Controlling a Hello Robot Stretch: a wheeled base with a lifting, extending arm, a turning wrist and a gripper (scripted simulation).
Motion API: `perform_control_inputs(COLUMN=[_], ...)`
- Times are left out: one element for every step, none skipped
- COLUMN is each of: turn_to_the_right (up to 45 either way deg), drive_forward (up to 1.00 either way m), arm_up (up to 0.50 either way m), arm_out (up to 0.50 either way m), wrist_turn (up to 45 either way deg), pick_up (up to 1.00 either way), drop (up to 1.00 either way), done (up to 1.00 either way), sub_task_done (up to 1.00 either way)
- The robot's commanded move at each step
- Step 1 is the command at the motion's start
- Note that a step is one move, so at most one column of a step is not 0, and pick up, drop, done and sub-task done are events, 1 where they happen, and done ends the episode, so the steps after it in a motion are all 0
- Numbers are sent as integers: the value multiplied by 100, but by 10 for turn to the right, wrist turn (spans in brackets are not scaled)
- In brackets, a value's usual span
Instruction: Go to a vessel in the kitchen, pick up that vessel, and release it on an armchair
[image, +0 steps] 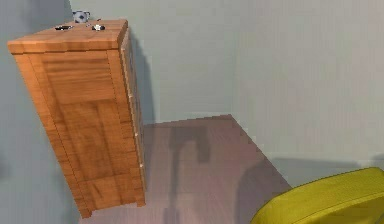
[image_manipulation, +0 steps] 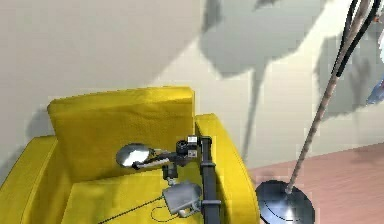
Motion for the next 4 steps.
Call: perform_control_inputs(turn_to_the_right=[0, 0, 0, 0], drive_forward=[0, 0, 0, 0], arm_up=[0, 10, 0, 0], arm_out=[0, 0, -8, 0], wrist_turn=[0, 0, 0, 0], pick_up=[0, 0, 0, 0], drop=[100, 0, 0, 0], done=[0, 0, 0, 100], sub_task_done=[0, 0, 0, 0])
